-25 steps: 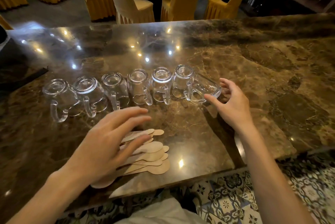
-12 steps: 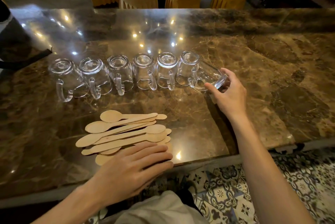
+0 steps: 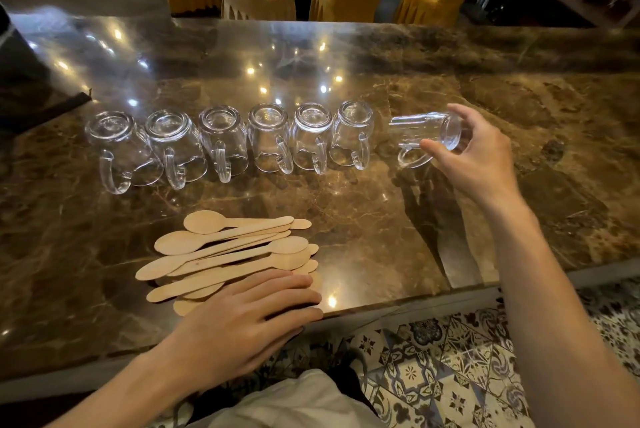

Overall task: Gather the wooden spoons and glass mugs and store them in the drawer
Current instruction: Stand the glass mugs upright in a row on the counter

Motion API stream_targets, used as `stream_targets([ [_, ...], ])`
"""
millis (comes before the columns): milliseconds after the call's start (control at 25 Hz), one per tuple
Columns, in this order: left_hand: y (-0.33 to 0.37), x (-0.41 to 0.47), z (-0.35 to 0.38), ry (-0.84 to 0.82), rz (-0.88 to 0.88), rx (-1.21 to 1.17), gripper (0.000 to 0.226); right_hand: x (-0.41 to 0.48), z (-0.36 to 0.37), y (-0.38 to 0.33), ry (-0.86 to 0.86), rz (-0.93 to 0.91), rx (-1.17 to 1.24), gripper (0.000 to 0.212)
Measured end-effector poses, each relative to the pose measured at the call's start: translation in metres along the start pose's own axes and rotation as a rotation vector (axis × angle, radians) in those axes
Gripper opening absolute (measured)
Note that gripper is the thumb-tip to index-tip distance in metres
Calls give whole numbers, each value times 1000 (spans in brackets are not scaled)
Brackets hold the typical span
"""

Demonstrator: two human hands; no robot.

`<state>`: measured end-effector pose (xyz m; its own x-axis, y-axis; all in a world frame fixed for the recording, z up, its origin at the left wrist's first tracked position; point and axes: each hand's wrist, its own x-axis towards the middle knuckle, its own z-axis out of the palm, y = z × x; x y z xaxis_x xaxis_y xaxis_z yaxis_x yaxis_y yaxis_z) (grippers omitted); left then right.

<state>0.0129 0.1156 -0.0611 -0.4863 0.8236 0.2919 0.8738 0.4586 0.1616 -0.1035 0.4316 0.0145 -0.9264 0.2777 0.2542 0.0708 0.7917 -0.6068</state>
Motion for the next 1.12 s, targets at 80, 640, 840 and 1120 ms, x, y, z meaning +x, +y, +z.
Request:
stream_targets([
  [80,0,0,1,7,-1,4,30,3,-18,-6,-36,-51,-80,64],
  [640,2,2,6,5,7,8,31,28,-11,-27,-366,-165,-331,68],
  [840,1,1,4,17,-8,7,31,32,-4,-34,-377,-207,-343,67],
  [1120,2,3,3,28,-7,10,31,30,-3,-34,-362,-210,-337,67],
])
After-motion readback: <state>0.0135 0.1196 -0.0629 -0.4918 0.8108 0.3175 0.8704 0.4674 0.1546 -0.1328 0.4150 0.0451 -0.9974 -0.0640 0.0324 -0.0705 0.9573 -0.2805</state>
